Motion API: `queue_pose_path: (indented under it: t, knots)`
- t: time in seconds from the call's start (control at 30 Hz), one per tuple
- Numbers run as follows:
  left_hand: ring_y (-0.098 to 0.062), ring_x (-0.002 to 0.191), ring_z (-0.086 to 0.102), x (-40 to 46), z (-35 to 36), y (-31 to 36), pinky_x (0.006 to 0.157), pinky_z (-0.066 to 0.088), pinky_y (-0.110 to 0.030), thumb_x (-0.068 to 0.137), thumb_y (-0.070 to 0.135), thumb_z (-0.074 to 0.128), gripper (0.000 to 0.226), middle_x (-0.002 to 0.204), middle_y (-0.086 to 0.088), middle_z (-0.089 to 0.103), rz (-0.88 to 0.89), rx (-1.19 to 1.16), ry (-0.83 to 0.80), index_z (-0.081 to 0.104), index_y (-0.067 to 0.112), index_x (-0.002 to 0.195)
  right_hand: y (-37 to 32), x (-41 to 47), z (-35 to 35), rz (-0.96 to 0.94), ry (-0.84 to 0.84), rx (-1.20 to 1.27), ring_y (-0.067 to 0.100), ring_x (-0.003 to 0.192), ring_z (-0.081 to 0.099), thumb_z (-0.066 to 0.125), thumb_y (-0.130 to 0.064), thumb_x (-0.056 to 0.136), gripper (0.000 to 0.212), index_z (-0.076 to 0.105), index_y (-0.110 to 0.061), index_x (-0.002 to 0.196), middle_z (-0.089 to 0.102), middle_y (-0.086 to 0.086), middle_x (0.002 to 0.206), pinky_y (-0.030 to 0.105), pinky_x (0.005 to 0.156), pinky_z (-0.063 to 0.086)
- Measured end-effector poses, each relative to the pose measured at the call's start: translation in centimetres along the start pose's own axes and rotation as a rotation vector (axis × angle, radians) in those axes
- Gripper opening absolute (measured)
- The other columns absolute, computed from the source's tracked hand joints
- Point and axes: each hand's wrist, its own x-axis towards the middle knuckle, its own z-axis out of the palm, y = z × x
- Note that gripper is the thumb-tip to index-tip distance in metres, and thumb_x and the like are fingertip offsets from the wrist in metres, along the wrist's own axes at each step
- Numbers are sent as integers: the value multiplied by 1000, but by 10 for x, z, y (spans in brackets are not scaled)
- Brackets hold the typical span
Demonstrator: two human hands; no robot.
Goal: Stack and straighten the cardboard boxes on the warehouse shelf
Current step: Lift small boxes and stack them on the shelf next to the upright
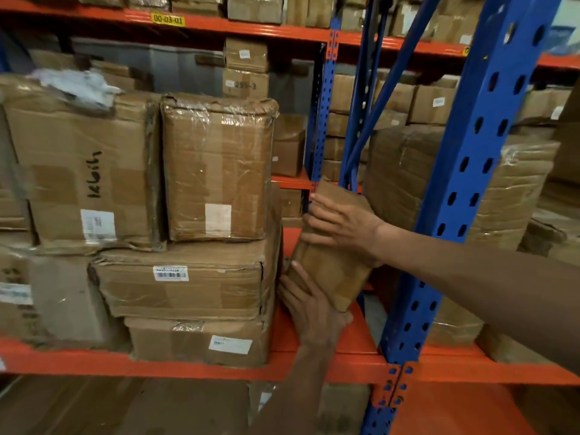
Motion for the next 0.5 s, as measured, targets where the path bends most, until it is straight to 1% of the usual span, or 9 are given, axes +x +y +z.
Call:
queue_pose_path:
  t: [0.03,0.07,0.13,0.17,0.23,0.3,0.33,0.43,0.5]
  knots:
    - [-59,136,29,0,-5,4,115,30,-62,33,63,89,173,149,-45,19,50,54,39,-17,2,155,0,-5,8,47,-27,4,42,150,-1,59,-32,93,104,-22,-16,155,0,21,163,61,111,-17]
    - [-61,132,33,1,-7,4,112,34,-64,28,65,89,173,146,-47,24,107,96,54,-6,0,157,-1,-14,14,106,-4,44,43,149,3,58,-31,94,102,-21,-14,155,4,22,162,62,111,-17]
    - [-65,129,37,4,-17,2,109,33,-68,24,64,90,171,142,-52,29,215,212,100,5,-1,158,-7,-30,24,219,29,83,45,146,15,54,-26,97,94,-17,-12,156,17,24,158,63,114,-9]
    - [-66,129,38,5,-24,-1,108,31,-68,25,63,92,170,140,-53,31,283,282,112,7,-1,157,-10,-36,28,290,40,115,46,144,21,52,-23,99,89,-14,-11,157,23,25,155,63,116,-5]
    - [-67,126,41,4,-39,-11,106,34,-69,30,54,96,162,136,-54,36,401,377,142,9,-2,155,-29,-40,36,376,23,178,46,142,23,49,-25,100,82,-8,-9,157,24,27,153,62,117,-3]
    - [-68,123,44,5,-47,-12,104,36,-69,37,42,98,149,132,-55,40,463,469,169,16,-2,153,-42,-38,29,446,-40,267,46,141,25,48,-29,99,76,3,-10,157,25,27,150,60,119,1]
    - [-68,123,44,7,-48,-11,105,34,-69,38,43,97,147,132,-54,41,484,509,167,18,-2,153,-43,-34,24,476,-57,317,45,138,28,47,-28,100,69,10,-10,155,29,25,148,59,120,7]
    - [-68,128,37,11,-50,-15,111,22,-70,45,47,96,148,137,-54,36,561,584,142,10,0,156,-44,-27,15,554,-102,490,39,128,41,49,-23,99,53,26,-11,145,39,20,137,54,115,26]
    - [-68,132,32,15,-54,-21,114,13,-70,52,45,94,146,141,-52,32,614,645,139,3,2,157,-50,-24,15,585,-152,549,36,122,45,50,-22,98,49,29,-11,141,42,17,132,52,111,31]
